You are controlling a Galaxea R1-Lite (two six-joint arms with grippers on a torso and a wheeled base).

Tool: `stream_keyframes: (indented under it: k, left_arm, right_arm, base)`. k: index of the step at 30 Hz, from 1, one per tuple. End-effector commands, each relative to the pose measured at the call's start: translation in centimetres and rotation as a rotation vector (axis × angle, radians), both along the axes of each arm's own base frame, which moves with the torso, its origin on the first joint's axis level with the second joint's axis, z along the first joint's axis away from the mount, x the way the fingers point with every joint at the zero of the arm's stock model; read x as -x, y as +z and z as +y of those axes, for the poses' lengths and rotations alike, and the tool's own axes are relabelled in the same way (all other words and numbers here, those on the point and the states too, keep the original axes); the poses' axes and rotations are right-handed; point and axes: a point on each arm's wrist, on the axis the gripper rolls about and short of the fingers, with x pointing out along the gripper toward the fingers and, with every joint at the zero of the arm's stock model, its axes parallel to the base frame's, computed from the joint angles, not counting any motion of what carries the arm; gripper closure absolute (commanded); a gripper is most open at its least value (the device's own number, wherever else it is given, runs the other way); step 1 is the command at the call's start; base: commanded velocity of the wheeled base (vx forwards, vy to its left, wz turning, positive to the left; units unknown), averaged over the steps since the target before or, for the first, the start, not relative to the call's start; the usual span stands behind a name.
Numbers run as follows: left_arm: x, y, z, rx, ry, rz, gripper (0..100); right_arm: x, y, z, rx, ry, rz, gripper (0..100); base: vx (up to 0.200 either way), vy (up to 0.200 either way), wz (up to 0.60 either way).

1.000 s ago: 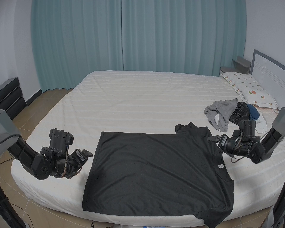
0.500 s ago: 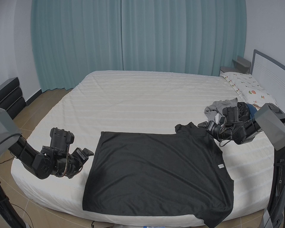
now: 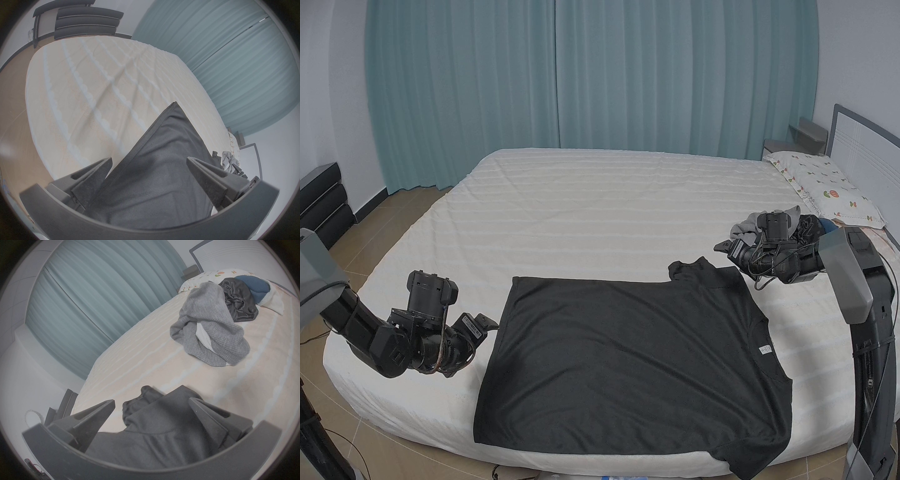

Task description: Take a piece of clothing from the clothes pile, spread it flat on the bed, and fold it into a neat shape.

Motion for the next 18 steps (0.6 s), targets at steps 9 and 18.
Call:
stream_keyframes:
  k: [9,18]
  left_arm:
    - [-0.07,-0.34,-0.01,-0.003,0.001,0.011,0]
    - [-0.06,-0.3,0.0,-0.003,0.001,0.01,0]
  right_arm:
    - [-2.37,-4.22,-0.65,0.017,-0.037,0.035,0]
    - [-2.06,-3.78,-1.0,0.025,-0.041,0.042,100]
  base:
    - [0.0,0.0,0.0]
    - [0.0,0.0,0.0]
